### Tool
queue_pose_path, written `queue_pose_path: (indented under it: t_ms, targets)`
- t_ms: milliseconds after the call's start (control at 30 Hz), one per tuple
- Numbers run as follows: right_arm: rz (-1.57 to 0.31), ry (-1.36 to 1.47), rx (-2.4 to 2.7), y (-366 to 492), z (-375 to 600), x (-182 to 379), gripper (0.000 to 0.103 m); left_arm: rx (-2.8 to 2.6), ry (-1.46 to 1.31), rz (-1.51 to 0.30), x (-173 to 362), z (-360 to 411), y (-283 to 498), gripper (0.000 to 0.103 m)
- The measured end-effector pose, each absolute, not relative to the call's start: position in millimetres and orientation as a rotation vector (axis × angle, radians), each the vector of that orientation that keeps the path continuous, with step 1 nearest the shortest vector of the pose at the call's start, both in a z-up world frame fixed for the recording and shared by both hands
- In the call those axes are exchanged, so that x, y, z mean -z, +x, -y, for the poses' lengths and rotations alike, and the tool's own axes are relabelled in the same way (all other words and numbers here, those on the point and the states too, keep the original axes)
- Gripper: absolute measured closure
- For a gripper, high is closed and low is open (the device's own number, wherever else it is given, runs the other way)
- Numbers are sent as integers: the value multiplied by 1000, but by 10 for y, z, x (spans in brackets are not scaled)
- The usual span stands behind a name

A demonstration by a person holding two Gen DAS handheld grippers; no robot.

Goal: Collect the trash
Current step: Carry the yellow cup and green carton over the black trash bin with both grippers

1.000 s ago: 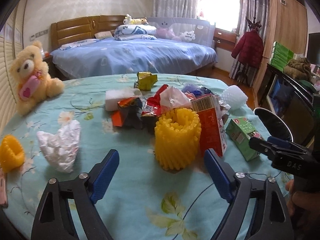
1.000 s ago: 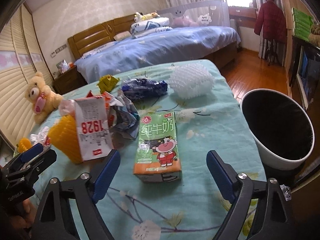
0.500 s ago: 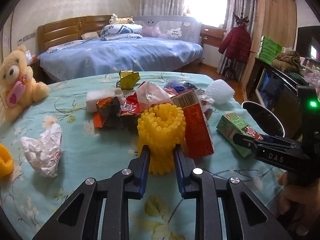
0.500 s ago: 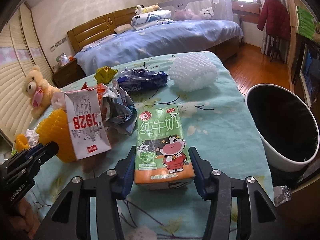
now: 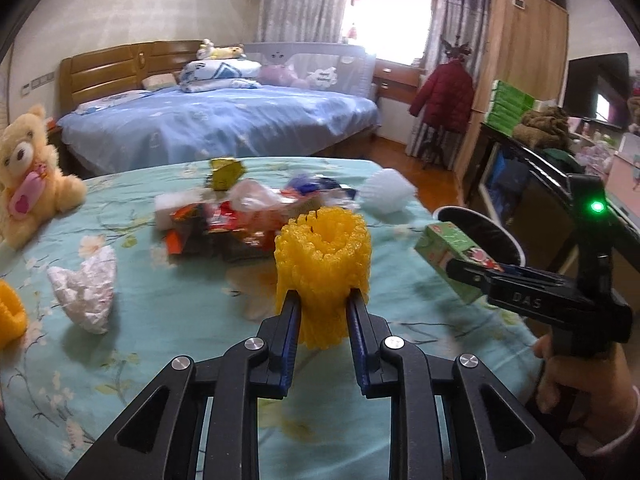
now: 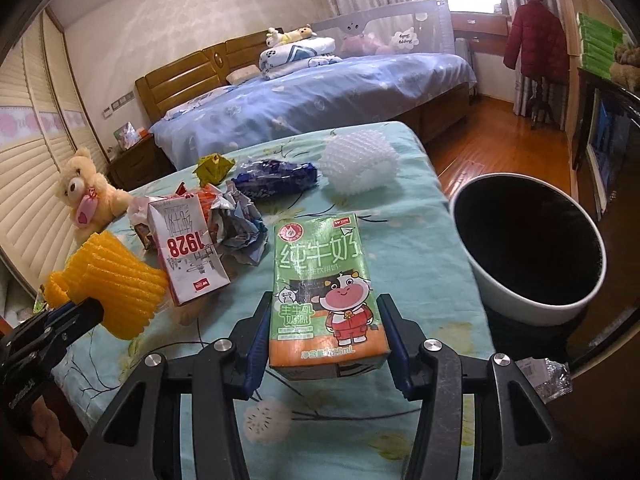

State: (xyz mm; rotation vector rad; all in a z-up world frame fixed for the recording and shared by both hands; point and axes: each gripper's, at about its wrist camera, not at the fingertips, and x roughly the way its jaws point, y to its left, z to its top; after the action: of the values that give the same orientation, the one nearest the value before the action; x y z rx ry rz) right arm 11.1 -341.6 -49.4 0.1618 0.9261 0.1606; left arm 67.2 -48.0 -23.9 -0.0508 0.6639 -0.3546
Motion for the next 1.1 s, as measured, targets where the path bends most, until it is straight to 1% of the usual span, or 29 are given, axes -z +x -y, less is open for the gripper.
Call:
queue_pose_path:
  t_ms: [567,1100]
  targets:
    - [-906,211,-37,46,4088,446,53,503,33,-685,187,1077,1015,81]
    - [-902,241,63,87,4692,441,53,562,84,-713,299,1758,1540,81]
